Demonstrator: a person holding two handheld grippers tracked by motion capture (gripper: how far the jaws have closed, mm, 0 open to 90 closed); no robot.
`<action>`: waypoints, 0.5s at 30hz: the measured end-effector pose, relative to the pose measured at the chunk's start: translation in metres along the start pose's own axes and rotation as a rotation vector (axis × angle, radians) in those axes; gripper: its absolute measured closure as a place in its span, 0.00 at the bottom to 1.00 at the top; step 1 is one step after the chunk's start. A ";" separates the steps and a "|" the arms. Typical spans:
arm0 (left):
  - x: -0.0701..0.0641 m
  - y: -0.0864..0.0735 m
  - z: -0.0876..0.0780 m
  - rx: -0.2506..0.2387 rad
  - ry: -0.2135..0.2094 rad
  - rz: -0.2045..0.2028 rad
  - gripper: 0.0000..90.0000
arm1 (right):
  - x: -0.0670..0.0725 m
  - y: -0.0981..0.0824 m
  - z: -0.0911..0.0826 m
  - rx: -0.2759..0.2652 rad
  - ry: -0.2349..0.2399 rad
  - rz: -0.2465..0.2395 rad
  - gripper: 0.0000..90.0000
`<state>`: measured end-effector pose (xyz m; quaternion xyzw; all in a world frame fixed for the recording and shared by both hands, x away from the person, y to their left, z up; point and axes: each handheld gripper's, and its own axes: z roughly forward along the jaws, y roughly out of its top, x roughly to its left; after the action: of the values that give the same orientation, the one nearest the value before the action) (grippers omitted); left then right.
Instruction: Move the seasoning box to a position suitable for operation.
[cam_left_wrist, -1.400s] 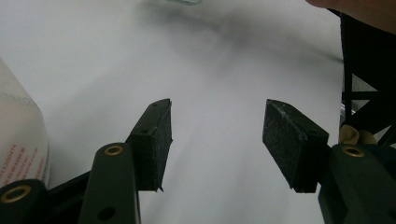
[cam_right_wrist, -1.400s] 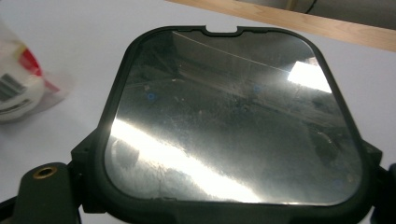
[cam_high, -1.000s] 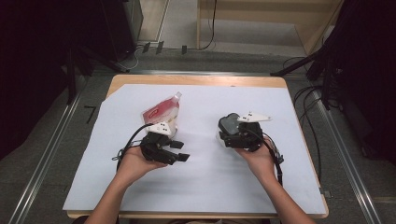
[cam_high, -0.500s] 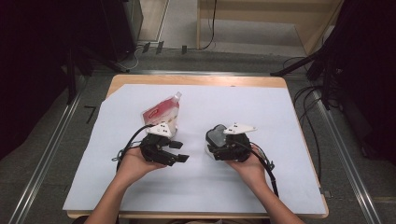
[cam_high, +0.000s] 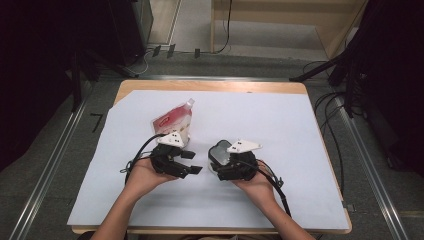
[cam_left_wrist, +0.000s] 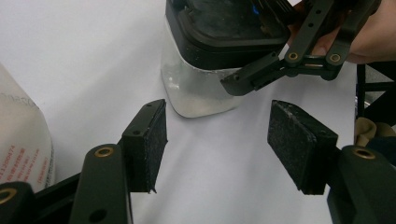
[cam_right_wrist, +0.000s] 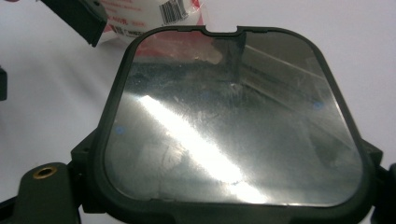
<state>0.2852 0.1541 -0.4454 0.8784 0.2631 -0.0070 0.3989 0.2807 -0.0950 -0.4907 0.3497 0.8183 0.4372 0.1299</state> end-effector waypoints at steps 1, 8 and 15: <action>0.000 0.000 0.000 0.001 0.004 0.002 0.43 | 0.000 0.000 0.000 0.000 0.000 0.000 0.18; 0.000 0.000 0.002 0.004 0.001 0.013 0.43 | 0.004 -0.002 -0.002 0.035 0.000 -0.018 0.16; 0.001 -0.001 0.001 0.003 -0.005 0.013 0.43 | -0.001 0.004 -0.016 0.029 0.040 0.007 0.15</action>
<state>0.2857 0.1539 -0.4469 0.8806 0.2564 -0.0070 0.3984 0.2752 -0.1041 -0.4782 0.3457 0.8256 0.4330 0.1067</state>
